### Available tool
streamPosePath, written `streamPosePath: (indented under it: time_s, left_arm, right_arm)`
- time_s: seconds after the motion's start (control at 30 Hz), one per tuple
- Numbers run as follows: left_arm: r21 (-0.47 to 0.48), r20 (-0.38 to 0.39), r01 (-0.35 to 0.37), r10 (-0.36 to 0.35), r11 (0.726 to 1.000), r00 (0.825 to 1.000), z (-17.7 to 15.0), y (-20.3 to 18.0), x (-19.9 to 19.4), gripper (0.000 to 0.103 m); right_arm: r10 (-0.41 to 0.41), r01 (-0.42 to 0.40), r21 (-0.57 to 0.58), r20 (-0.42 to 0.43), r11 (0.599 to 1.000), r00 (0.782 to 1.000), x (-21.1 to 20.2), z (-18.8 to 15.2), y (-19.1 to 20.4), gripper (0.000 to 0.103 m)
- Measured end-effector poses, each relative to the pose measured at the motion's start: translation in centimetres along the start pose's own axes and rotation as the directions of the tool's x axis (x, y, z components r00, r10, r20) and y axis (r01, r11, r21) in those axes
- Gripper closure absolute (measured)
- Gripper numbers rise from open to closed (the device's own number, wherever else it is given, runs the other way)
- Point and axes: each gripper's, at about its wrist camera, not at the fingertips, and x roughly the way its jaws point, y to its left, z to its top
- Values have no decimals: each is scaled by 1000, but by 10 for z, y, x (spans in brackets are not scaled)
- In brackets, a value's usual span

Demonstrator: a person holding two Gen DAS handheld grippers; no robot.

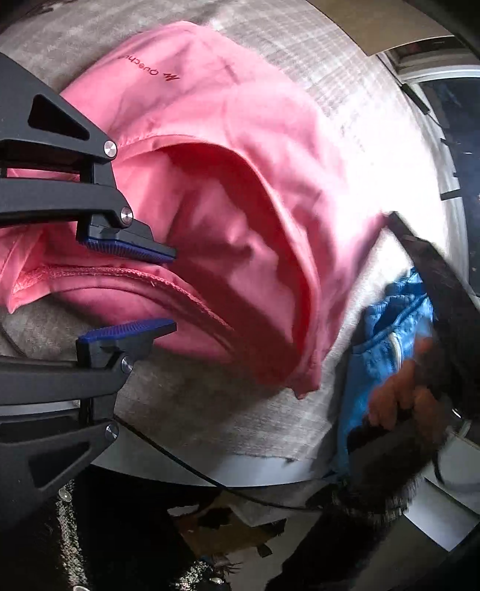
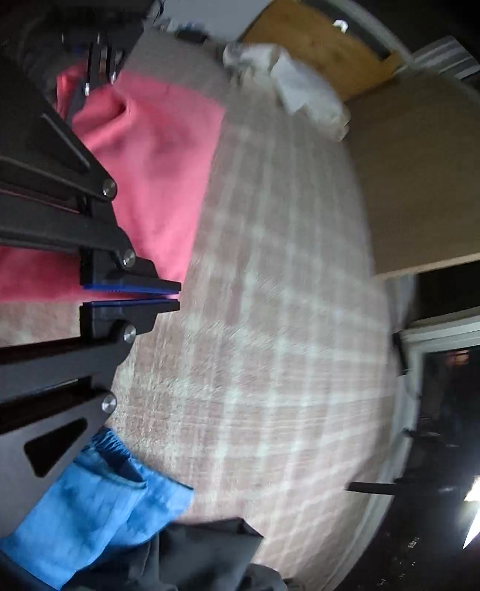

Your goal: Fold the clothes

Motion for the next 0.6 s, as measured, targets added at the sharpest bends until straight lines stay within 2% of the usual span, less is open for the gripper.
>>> streamPosePath:
  time_s: [0.03,0.13,0.2,0.3,0.33,0.37,0.43,0.5,0.6]
  left_arm:
    - [3,-5,4,-4,1000,1000,0,0,0,76]
    - [-17,-8,35,-35,999,999,-1,3,0,91]
    - [-40,-6,44,-45,998,999,-2,8,0,91]
    - [-13,-9,33,-33,999,999,-4,7,1,91]
    - [-1,-9,28,-28,1000,1000,-4,6,1,93]
    - [12,-13,27,-26,1000,1000,-4,6,1,100]
    - [27,-28,40,-40,999,999,-4,3,-1,101]
    - [39,-28,85,-84,996,996,-5,-3,-12,100]
    - [36,-53,119,-117,992,992,-12,-13,-22,97]
  right_arm:
    - [9,-8,8,-10,1000,1000,5,0,-2,100]
    - [33,-32,39,-8,999,999,5,-1,-9,100]
    - [36,-36,66,2,997,999,-3,-1,-16,100]
    - [46,-47,29,35,998,998,-27,-7,-7,99]
    - [68,-68,7,35,998,997,-32,-9,3,99]
    - [85,-84,-13,33,996,996,-37,-12,14,97]
    - [94,-93,-52,12,994,995,-43,-27,31,94]
    - [108,-109,-91,-14,990,994,-47,-42,47,94]
    - [165,-179,-156,-99,971,981,-35,-69,64,94]
